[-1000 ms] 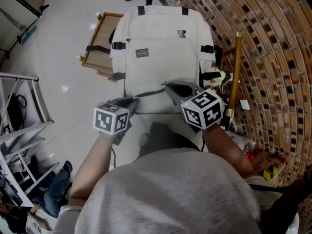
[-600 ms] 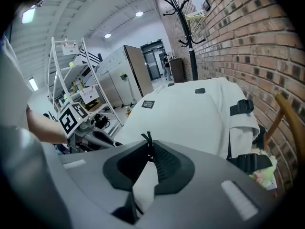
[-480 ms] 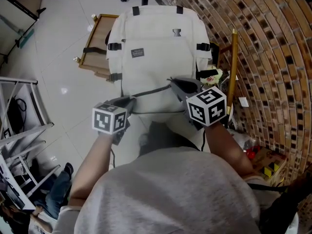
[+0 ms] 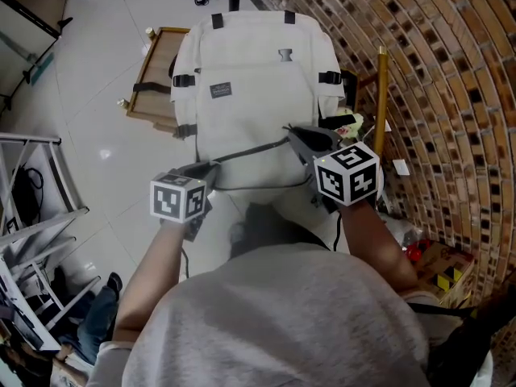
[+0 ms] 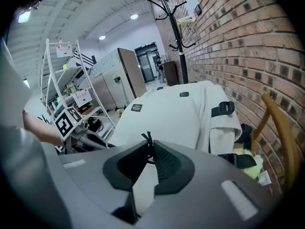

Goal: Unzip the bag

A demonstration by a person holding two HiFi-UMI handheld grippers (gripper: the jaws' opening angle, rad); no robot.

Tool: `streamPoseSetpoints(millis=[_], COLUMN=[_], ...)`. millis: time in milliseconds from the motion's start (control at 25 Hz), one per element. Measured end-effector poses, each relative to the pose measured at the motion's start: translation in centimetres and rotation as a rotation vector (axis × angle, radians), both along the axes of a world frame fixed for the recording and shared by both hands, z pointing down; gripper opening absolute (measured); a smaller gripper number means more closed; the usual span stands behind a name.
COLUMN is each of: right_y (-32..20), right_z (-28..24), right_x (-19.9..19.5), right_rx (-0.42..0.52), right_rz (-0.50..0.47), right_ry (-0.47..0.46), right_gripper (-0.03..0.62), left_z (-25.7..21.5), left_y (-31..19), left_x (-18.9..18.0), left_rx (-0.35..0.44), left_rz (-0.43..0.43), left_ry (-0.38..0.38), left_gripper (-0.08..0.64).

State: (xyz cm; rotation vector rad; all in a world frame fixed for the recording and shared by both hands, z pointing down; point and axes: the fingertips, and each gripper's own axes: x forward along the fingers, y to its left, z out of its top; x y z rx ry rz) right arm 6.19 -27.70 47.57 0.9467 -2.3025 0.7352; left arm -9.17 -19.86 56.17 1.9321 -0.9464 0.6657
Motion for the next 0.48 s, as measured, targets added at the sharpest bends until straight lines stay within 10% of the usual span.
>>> streamPoseSetpoints(millis=[480], right_y=[-0.9], right_z=[-0.3], right_x=[2.5], right_rx=[0.017], right_rz=[0.074], right_ry=[0.001], right_gripper=[0.034], left_z=[0.3], left_y=[-0.1], left_x=[-0.1], left_rx=[-0.013], left_rz=[-0.012], left_ry=[-0.03], left_gripper=[0.037])
